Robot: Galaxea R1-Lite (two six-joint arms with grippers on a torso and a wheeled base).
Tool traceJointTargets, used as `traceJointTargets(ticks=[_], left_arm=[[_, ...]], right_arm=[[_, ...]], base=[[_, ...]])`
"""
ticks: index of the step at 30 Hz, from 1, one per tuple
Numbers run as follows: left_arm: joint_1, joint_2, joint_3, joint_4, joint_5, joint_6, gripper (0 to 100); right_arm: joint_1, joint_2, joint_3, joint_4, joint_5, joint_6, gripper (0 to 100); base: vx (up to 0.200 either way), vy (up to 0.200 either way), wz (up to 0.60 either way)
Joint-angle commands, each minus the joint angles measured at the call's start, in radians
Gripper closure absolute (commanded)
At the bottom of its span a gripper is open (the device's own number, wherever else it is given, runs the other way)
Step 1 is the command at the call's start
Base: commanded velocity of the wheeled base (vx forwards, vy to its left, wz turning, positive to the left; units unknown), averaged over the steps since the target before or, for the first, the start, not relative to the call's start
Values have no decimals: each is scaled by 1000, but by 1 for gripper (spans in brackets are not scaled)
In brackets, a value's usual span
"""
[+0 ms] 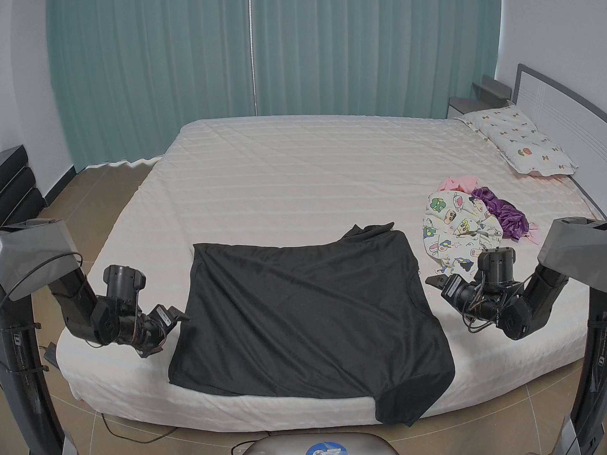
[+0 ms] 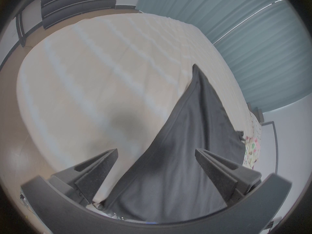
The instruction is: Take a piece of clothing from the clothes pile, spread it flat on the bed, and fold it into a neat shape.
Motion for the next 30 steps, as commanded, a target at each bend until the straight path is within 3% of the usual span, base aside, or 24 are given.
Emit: traceJointTargets(ticks=[1, 6, 16, 17, 21, 30], left_arm=[[-49, -67, 237, -160, -21, 8, 0], [-86, -61, 248, -173, 58, 32, 0], [-146, 36, 214, -273, 144, 35, 0], [-150, 70, 202, -284, 197, 52, 0], [-150, 83, 203, -284, 211, 130, 0], [-172, 99, 182, -276, 222, 140, 0]], right_arm=[[18, -86, 209, -114, 1, 13, 0], [15, -88, 240, -145, 1, 13, 0], [19, -91, 238, -150, 1, 42, 0], [22, -91, 238, -150, 1, 42, 0], [22, -92, 238, -150, 1, 42, 0], [22, -83, 241, -147, 3, 41, 0]], base=[[0, 0, 0], [0, 0, 0], [0, 0, 0], [0, 0, 0], [0, 0, 0], [0, 0, 0]])
